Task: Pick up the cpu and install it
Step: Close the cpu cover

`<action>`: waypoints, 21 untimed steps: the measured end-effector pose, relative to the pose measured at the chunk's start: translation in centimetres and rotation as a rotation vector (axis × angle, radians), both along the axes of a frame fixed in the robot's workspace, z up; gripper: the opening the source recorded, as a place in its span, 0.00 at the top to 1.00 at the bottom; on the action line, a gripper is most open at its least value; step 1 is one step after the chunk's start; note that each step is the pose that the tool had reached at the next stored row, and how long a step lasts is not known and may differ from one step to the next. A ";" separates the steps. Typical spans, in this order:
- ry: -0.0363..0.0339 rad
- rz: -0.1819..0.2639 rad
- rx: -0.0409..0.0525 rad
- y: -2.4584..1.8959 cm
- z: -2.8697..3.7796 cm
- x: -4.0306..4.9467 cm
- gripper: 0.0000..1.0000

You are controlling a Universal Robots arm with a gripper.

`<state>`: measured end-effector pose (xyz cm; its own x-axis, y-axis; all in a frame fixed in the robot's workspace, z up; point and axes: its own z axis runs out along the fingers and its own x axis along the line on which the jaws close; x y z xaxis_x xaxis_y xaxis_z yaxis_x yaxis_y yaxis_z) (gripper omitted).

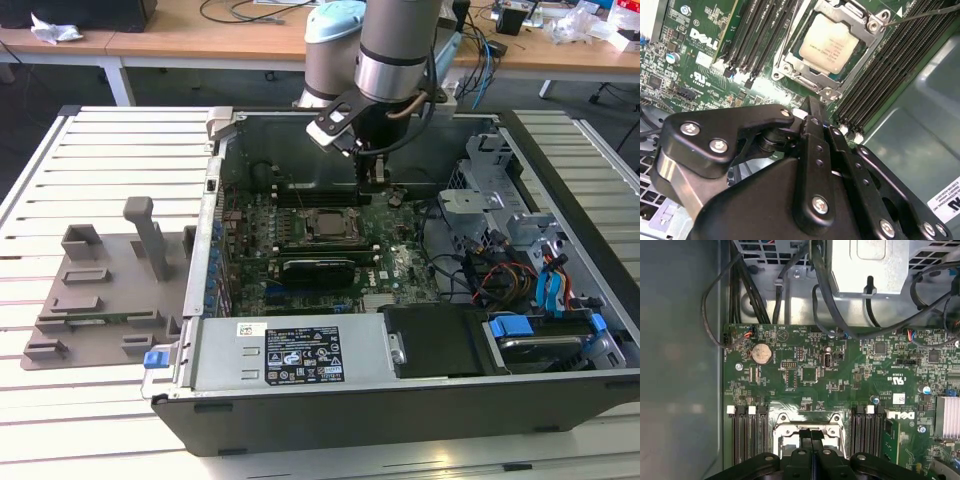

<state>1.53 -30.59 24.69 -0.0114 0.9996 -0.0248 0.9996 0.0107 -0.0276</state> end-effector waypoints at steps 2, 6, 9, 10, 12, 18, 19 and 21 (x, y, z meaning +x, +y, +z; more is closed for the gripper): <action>0.0000 0.000 -0.0001 0.00 -0.03 -0.23 0.89; 0.0000 0.000 0.0000 0.00 -0.13 -0.80 0.89; 0.0000 0.000 0.0000 0.00 -0.23 -1.17 0.89; 0.0000 0.000 -0.0001 0.00 -0.27 -1.29 0.89; 0.0000 0.000 0.0000 0.00 -0.32 -1.44 0.89; -0.0001 0.000 0.0001 0.00 -0.57 -1.91 0.89; 0.0000 0.000 0.0000 0.00 -0.64 -1.94 0.89; -0.0001 0.000 0.0000 0.00 -0.94 -2.12 0.89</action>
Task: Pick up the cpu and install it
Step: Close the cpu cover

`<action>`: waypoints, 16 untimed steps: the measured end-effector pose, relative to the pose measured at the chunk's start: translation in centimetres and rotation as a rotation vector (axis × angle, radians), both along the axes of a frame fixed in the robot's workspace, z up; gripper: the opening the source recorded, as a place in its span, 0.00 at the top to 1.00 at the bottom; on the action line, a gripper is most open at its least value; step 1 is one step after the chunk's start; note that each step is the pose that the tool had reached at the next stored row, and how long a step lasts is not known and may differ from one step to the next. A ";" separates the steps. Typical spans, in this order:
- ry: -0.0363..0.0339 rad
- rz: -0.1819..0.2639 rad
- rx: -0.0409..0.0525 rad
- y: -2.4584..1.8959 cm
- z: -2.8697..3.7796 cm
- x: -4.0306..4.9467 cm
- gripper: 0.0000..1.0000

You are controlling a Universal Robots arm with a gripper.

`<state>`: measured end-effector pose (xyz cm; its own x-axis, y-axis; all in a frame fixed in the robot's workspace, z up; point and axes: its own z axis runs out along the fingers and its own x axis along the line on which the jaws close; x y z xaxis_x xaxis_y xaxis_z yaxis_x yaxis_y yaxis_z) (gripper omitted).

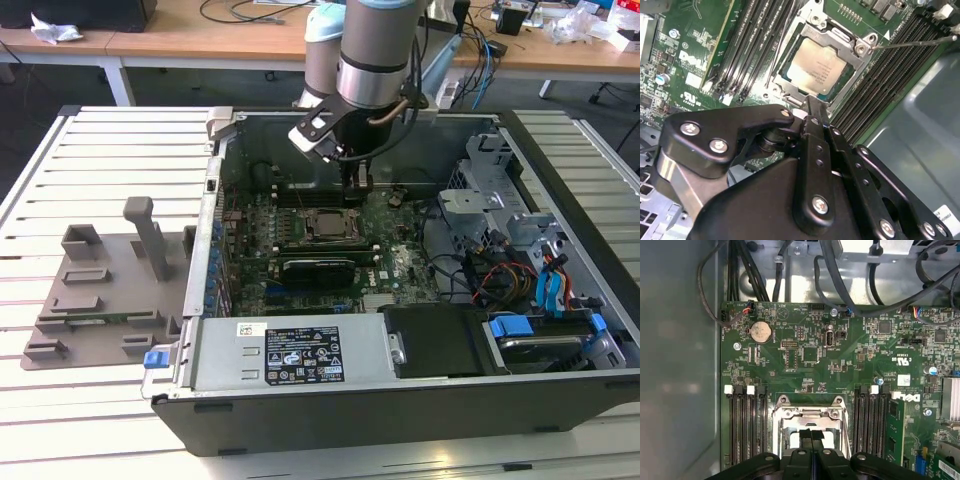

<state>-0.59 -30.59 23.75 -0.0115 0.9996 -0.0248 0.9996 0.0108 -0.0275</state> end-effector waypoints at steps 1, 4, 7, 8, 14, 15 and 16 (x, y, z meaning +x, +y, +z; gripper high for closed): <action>0.0001 0.000 -0.0001 0.00 -0.08 -0.18 0.89; 0.0001 0.000 0.0000 -0.02 -0.59 -1.82 0.89; 0.0001 0.002 0.0000 -0.02 -1.32 -3.15 0.89; 0.0000 0.002 0.0001 -0.02 -1.62 -3.54 0.89; 0.0001 0.003 0.0000 -0.02 -2.88 -4.23 0.89; 0.0001 0.003 -0.0002 -0.03 -3.01 -4.27 0.89; 0.0002 0.003 -0.0006 -0.03 -3.11 -4.31 0.89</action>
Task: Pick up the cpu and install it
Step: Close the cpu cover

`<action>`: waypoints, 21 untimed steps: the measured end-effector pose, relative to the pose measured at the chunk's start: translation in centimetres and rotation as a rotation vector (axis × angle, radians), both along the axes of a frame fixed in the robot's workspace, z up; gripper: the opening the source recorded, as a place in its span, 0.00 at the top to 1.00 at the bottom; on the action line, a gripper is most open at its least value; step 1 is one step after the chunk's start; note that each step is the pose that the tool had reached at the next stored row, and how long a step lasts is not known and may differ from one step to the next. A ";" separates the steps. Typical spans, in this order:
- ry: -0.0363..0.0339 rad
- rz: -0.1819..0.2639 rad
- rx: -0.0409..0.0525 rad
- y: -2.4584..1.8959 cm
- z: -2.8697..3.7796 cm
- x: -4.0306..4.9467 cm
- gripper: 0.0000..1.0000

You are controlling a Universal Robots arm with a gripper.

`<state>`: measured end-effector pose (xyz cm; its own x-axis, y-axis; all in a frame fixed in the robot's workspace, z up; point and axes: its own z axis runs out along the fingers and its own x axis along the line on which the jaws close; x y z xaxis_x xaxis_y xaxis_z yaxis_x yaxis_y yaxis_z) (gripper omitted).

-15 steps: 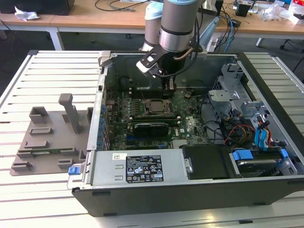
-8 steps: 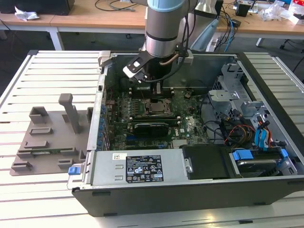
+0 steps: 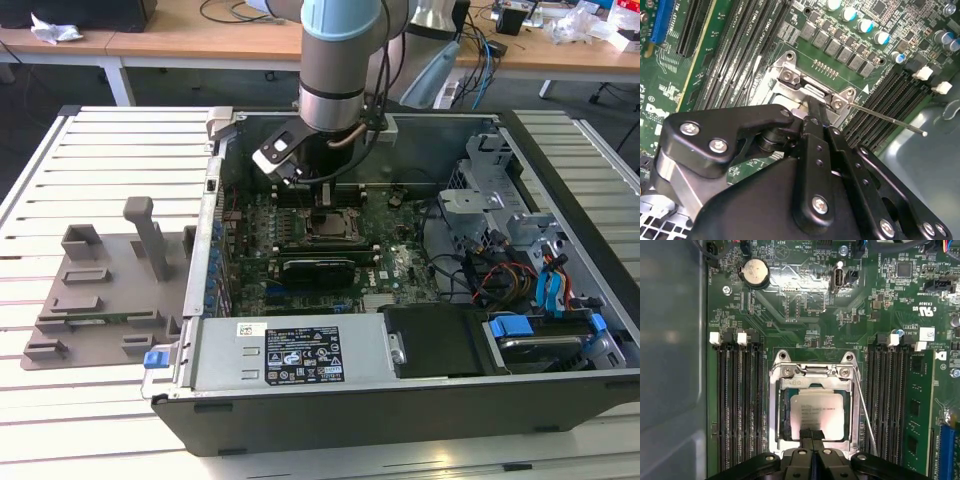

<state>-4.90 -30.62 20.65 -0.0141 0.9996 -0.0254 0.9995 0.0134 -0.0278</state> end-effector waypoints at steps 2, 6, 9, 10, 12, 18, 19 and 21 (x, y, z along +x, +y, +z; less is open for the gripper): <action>0.0002 0.000 0.0003 0.00 -0.08 -0.02 0.89; 0.0002 0.000 0.0006 0.01 -0.10 1.63 0.89; 0.0014 0.000 0.0006 0.01 0.03 2.61 0.89; 0.0027 0.000 0.0006 0.01 0.08 3.03 0.89; 0.0039 0.000 0.0006 0.01 0.13 3.40 0.89; 0.0065 0.000 0.0008 0.01 0.47 3.88 0.89; 0.0061 0.000 0.0009 0.01 0.47 3.56 0.89; 0.0057 0.000 0.0025 0.01 0.48 2.41 0.89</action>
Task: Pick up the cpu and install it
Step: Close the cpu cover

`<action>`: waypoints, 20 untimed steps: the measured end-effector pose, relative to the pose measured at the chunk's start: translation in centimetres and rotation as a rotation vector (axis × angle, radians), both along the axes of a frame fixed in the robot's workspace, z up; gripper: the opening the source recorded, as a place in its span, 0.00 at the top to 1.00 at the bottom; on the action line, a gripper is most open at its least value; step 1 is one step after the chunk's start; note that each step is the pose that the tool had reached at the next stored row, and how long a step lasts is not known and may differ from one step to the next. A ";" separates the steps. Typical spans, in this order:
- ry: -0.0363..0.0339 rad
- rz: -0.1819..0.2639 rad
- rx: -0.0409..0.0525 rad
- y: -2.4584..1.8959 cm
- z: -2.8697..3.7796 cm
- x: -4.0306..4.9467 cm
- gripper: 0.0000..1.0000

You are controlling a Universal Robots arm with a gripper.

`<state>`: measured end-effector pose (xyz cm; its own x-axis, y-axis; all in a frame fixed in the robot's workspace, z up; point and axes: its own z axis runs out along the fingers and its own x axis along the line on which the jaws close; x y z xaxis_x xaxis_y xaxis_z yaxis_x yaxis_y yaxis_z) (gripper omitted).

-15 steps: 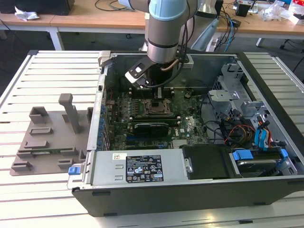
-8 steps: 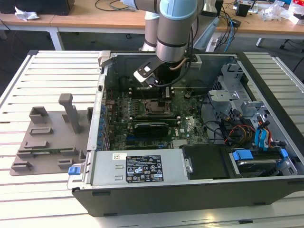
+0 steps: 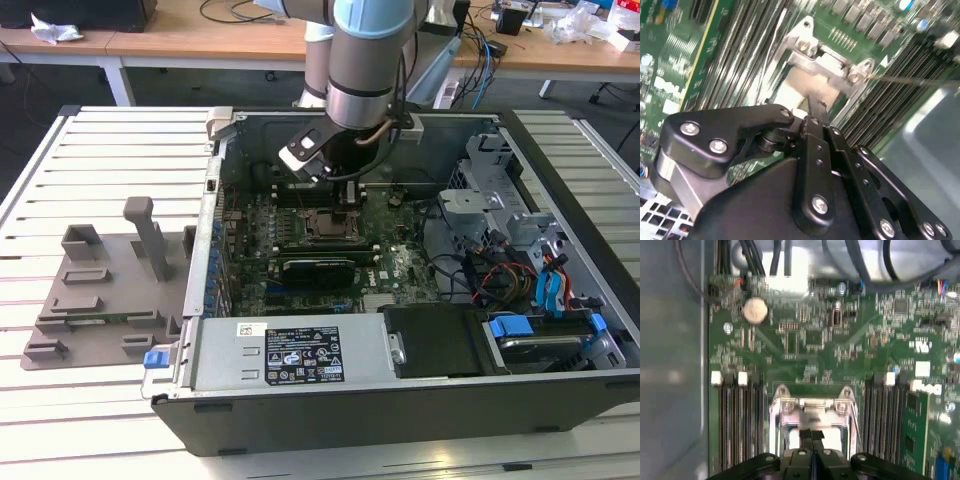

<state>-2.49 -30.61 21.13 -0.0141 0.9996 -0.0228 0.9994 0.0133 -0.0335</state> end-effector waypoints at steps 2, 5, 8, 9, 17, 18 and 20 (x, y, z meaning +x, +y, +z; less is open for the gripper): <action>-0.0001 0.012 0.0034 0.09 -0.03 -0.61 0.89; -0.0001 0.046 0.0084 0.21 -0.11 -0.87 0.89; -0.0001 0.050 0.0098 0.82 -0.15 -1.32 0.89; -0.0003 0.051 0.0118 0.92 -0.21 -1.49 0.89; 0.0007 0.050 0.0119 0.93 -0.77 -1.94 0.89; 0.0006 0.050 0.0119 0.93 -0.77 -1.80 0.89; 0.0012 0.051 0.0120 0.93 -0.79 -0.78 0.89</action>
